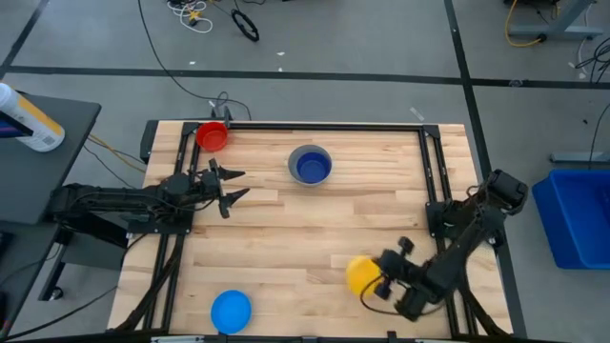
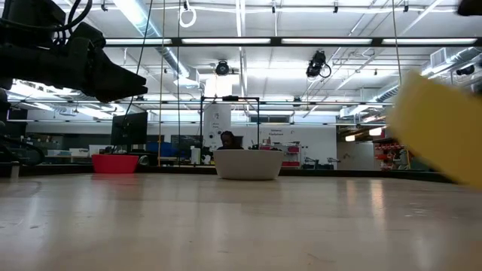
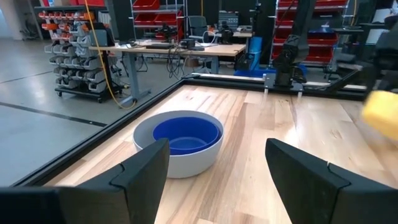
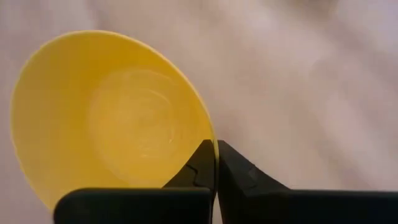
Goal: Nest bowls inside each other
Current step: Stack the yellow bowl on top of the blue bowl
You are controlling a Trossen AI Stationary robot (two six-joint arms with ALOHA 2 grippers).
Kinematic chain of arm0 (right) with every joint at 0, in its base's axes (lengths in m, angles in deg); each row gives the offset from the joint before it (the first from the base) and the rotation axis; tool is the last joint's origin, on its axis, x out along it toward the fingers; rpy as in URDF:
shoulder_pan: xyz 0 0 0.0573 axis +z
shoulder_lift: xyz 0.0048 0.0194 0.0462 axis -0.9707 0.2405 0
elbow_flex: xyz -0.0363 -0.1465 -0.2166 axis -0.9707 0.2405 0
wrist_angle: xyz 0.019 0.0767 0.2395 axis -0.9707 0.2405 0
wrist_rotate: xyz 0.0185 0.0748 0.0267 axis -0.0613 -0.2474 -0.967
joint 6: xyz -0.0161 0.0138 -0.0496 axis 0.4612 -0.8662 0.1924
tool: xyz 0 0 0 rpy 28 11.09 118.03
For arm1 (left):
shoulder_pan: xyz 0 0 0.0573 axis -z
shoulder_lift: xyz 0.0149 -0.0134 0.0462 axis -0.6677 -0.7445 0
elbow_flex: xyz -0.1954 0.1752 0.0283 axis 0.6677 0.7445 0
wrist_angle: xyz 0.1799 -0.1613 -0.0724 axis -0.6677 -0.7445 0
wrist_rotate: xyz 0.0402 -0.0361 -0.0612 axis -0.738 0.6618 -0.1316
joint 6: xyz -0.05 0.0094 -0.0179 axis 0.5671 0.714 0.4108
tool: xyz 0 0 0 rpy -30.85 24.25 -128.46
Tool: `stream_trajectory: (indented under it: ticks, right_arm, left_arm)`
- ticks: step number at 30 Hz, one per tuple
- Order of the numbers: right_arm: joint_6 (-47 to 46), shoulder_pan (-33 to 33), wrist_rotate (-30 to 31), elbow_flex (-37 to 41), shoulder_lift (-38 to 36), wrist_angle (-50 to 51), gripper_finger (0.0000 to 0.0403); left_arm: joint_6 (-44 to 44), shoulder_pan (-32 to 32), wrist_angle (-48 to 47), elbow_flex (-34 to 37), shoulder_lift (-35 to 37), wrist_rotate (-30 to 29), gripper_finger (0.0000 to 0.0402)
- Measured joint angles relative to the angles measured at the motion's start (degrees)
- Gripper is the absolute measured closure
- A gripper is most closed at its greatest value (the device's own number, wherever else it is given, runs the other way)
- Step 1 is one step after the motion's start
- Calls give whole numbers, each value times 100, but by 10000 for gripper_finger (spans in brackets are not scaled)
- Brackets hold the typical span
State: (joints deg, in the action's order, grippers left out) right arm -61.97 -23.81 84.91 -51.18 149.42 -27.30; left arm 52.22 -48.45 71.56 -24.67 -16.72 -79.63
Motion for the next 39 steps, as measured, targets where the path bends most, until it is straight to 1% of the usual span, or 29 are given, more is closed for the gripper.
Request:
stream_trajectory:
  ticks: [4,6,9,11,13,15,16,18,20,22,23,26,31,33,36,39]
  right_arm:
    - [1088,-677,1248,307,0,-572,401]
    - [1810,-1011,1793,491,0,-1097,401]
    - [3135,-1531,2530,719,0,-2163,401]
    - [4128,-1900,2788,824,0,-2991,401]
    - [5325,-2319,2769,967,0,-4096,401]
    - [6639,-2759,2486,1202,0,-5590,401]
    - [7325,-2985,2162,1370,0,-6493,401]
    - [8609,-3465,1150,1776,1,-8493,401]
    - [9395,-3936,200,2140,2,-10296,401]
    - [9702,-4389,-409,2406,-7,-11428,401]
    - [9783,-4595,-733,2489,-21,-11725,401]
    - [9696,-5197,-1611,2507,-63,-11796,401]
    - [9216,-6123,-2584,2290,-63,-11300,401]
    - [8944,-6445,-2835,2131,-63,-10920,401]
    - [8531,-6820,-3274,1836,-61,-10026,401]
    - [8320,-7001,-3392,1528,-48,-9143,401]
  left_arm:
    - [57,0,-123,0,0,0,128]
    - [101,0,-123,0,0,0,128]
    - [103,0,-123,0,0,-2,128]
    - [103,0,-123,2,0,-32,128]
    - [103,0,-123,0,0,-88,128]
    - [103,0,-123,2,0,-152,128]
    - [97,0,-124,0,0,-166,128]
    - [94,0,-125,1,0,-170,128]
    - [93,-1,-125,0,0,-175,128]
    - [92,0,-125,2,0,-175,128]
    - [85,0,-125,0,0,-176,128]
    - [-9,0,-125,0,0,-226,128]
    - [-61,-1,-125,0,0,-490,128]
    - [-61,-2,-123,2,0,-496,128]
    - [-65,-2,-123,1,0,-496,128]
    - [-73,0,-123,1,0,-496,128]
